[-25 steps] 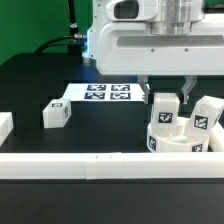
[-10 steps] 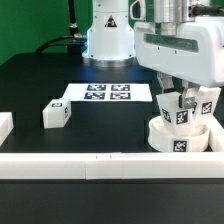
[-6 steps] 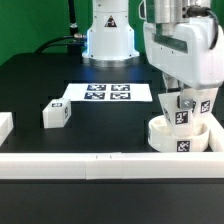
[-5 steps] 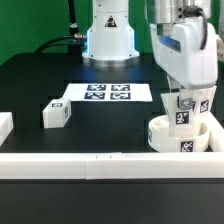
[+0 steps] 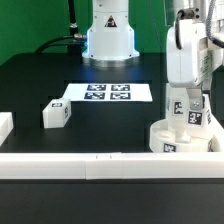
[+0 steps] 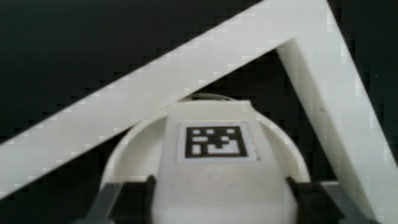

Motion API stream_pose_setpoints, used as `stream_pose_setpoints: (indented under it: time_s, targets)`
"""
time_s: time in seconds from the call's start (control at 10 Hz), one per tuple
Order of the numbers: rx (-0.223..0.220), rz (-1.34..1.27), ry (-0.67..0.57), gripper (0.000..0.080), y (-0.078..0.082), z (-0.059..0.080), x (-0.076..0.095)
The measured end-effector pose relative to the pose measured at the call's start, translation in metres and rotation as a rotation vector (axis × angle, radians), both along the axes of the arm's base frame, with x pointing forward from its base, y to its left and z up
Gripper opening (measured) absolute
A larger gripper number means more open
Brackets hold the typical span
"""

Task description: Assemble stool

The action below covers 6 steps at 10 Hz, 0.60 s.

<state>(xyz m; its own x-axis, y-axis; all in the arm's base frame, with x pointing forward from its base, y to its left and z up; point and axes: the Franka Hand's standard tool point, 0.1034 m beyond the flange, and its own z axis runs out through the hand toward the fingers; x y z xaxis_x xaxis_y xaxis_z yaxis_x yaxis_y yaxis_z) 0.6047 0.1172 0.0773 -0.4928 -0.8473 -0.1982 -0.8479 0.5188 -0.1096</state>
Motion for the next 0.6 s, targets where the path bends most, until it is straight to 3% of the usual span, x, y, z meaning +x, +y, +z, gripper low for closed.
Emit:
stream_pose_setpoints:
  time_s: [0.6]
  targets:
    - [0.065, -0.2, -0.057, 0.0337, 0.0016, -0.0011, -0.0032]
